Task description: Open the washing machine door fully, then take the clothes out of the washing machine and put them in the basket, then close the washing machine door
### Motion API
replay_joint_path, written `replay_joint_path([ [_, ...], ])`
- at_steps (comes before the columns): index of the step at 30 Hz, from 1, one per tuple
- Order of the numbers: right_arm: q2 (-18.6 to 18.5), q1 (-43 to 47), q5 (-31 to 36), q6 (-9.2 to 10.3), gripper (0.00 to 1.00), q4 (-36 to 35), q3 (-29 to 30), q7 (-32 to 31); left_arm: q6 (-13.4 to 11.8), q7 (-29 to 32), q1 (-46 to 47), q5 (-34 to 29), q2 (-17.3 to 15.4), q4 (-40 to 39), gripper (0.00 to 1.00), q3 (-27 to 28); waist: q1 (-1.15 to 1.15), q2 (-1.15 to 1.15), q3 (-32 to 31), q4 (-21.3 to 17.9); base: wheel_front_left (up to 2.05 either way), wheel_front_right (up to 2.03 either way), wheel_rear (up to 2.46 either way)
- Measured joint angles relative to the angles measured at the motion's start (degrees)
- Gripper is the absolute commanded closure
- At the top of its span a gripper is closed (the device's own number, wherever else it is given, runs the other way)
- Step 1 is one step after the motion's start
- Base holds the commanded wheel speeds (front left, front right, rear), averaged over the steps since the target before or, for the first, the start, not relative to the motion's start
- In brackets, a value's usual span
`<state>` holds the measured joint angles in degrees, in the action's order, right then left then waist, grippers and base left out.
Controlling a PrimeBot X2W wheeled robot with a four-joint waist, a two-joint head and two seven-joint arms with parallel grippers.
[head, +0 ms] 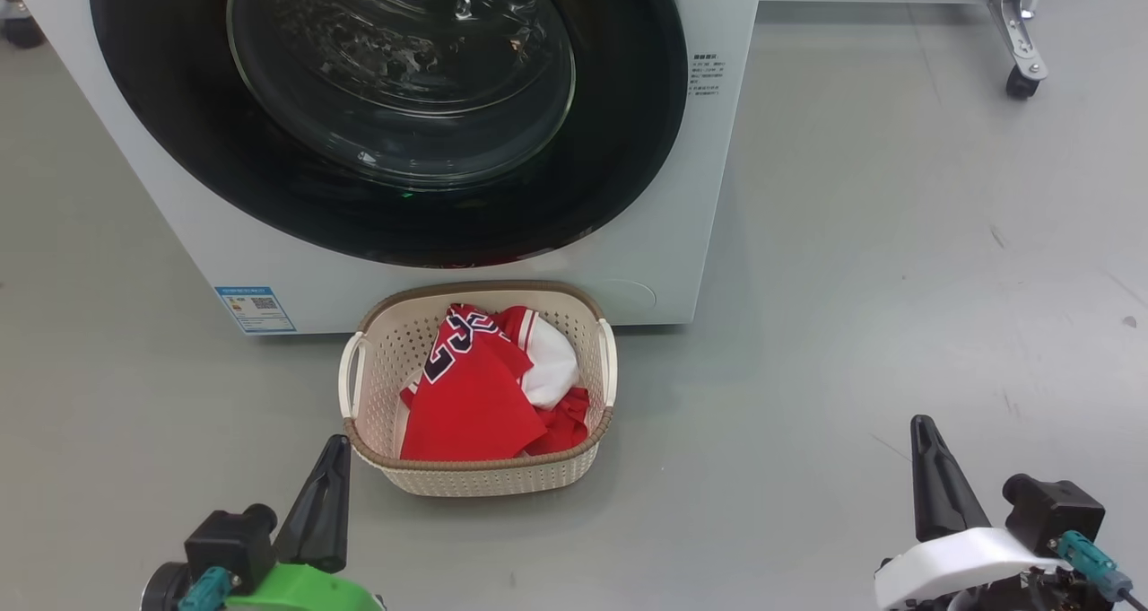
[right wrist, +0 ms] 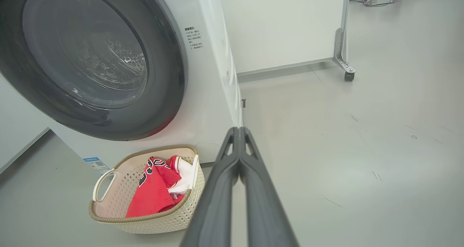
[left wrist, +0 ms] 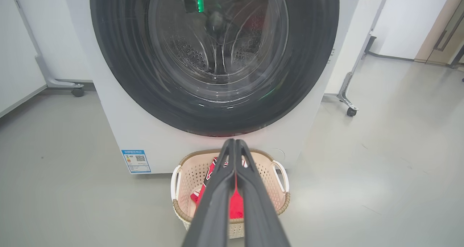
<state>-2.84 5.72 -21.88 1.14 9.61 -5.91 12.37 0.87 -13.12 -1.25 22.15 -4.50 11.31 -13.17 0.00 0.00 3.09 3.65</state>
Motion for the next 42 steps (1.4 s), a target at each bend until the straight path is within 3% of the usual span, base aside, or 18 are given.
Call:
replay_joint_path([
  [8, 0.0, -0.1, -8.4, -0.57, 1.00, 0.1, 1.1, -1.5, 0.6, 1.7, 0.0, 8.5, 0.2, 0.0, 1.00, 1.3, 0.00, 0.00, -0.3, -0.4, 0.00, 0.00, 0.00],
  [42, 0.2, -3.2, -32.7, -3.59, 1.00, 2.3, 5.5, -8.1, 2.5, 8.4, 0.4, 32.8, 0.4, 1.3, 1.00, 7.1, 0.00, 0.00, -1.3, -1.7, 0.00, 0.00, 0.00],
])
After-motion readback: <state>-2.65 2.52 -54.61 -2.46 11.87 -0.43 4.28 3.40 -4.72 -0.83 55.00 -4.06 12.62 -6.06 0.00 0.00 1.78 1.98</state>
